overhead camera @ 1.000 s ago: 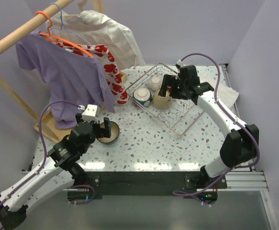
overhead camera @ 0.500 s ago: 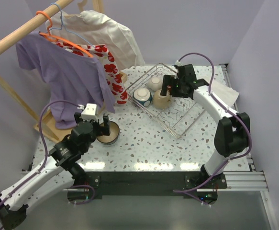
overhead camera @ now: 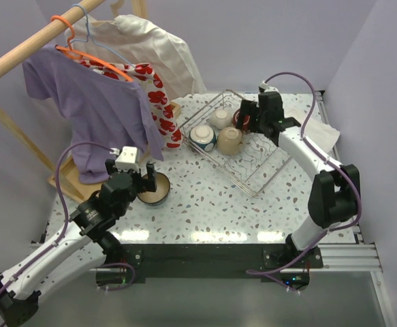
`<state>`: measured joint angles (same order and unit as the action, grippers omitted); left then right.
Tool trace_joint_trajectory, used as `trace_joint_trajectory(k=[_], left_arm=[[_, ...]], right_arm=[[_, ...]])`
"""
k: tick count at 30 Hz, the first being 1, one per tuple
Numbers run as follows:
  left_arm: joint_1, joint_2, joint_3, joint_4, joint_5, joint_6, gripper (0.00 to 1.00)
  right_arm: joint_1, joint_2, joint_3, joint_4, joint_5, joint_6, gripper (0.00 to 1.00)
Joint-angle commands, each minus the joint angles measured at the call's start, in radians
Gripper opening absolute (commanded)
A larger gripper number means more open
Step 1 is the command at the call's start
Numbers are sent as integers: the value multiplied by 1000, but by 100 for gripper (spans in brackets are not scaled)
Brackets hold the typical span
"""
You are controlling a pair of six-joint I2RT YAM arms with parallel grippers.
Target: Unload the bowls from the dish rack
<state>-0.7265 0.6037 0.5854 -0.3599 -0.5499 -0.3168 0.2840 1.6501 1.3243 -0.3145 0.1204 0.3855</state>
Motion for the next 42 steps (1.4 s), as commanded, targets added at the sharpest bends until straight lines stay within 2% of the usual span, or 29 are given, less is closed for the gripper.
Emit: trace_joint_trajectory(k=[1,7,20,33,42], left_arm=[[7,-4,14,44,-4,22,100],[7,10,13,44,5,31,100],[9,30,13,50,28,39,99],[9,34,10,62,61,51,99],[9,42,10,67,71,56,99]], right_arm=[[-34,8,45,127,44,3,99],[-85,92,101,169,-71,-14,99],[-121,192,154,178,-114,-83,99],[-163,221,96,255,-215,-111,99],[-166,252,81,299,-232,-106,99]])
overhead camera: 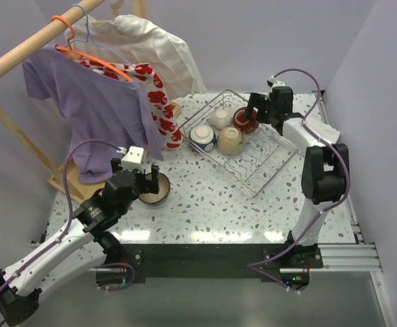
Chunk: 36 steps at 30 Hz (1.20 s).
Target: Unload the bowls from the dish rack
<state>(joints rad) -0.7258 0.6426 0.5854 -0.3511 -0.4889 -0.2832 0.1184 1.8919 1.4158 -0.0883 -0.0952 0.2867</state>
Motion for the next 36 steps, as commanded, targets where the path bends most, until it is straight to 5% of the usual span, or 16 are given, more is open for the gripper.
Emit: trace_joint_trajectory(k=[1,28,36], left_arm=[[8,5,10,61,12,22,99],[8,5,5,72,52,32,99],[8,6,7,73,61,33,99]], right_arm=[[0,10,-21,78,-14,-4,99],[0,88,-54,145,-21,17,99],[0,105,-44,160,-127,31,99]])
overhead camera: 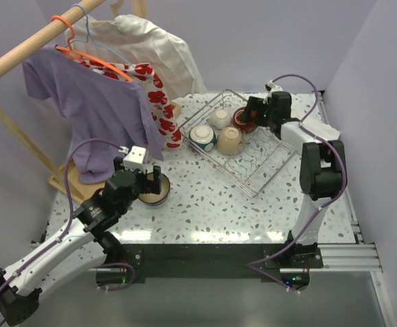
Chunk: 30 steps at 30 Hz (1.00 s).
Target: Unload the bowls from the dish rack
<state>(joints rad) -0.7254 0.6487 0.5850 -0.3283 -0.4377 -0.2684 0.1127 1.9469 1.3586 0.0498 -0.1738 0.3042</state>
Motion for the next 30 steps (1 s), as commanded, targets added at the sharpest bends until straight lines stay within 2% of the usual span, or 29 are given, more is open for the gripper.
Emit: trace_joint_trajectory(k=[1,4,11,17,22,24,28,30], left_arm=[[7,0,6,51,10,18,99],[7,0,6,51,10,18,99],[7,-4,6,52,14,20,99],[7,-7,7,54,19,20,99],[7,-15,6,54,19,20,99],[7,-15,6,55,19,20,99],[7,-12,6,57,22,20,99],[7,-12,6,57,24,20,99]], right_arm=[[5,49,10,25,-55,15,99],[7,41,10,32,-75,13,98],[5,-14,8,36,-115,4,86],[5,-51,13,32,-151,6,72],[5,-71,10,30,-173,6,55],[5,-81,10,25,-179,4,54],[5,-97,10,15,-190,-7,43],[5,-101,8,12,-193,-8,42]])
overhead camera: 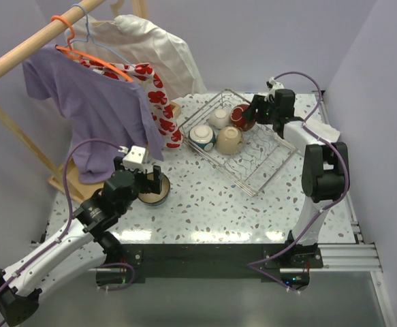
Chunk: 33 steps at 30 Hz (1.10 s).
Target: Unload the bowls from the dish rack
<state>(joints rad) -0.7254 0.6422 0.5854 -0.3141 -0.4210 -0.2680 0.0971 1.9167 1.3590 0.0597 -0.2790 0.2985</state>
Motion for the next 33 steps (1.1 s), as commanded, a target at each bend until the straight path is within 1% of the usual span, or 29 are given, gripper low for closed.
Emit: trace_joint_trajectory(k=[1,2,5,9,13,15,16,18,22,24,25,26,28,33], left_arm=[[7,-6,5,43,7,19,99],[7,-6,5,43,8,21,99],[7,-7,5,43,10,21,99],[7,-6,5,44,11,21,98],[7,-4,5,44,11,21,98],[6,-3,7,43,13,21,98],[6,-3,5,41,11,21,98],[7,-4,5,43,11,21,98],[7,-6,7,43,11,21,98],[9,-6,5,41,10,21,98],[7,-6,5,40,11,21,98],[7,-7,7,41,11,21,98],[6,-7,5,41,11,21,98],[9,-10,7,41,13,21,98]], right_arm=[[21,-71,9,0,-97,-5,40],[21,-68,11,-6,-101,-6,37],[23,-62,14,-14,-101,-9,37],[24,-45,15,-18,-89,-6,48],[23,-30,22,-21,-100,-6,49],[23,-24,25,-17,-118,-7,51],[23,-24,26,-15,-126,-7,54],[23,-19,29,-4,-149,-9,54],[23,-18,31,17,-218,1,50],[23,-18,35,25,-227,7,50],[23,-16,37,25,-230,5,52],[23,-16,37,25,-232,7,56],[23,-16,40,28,-239,7,61],[23,-12,48,32,-270,10,61]])
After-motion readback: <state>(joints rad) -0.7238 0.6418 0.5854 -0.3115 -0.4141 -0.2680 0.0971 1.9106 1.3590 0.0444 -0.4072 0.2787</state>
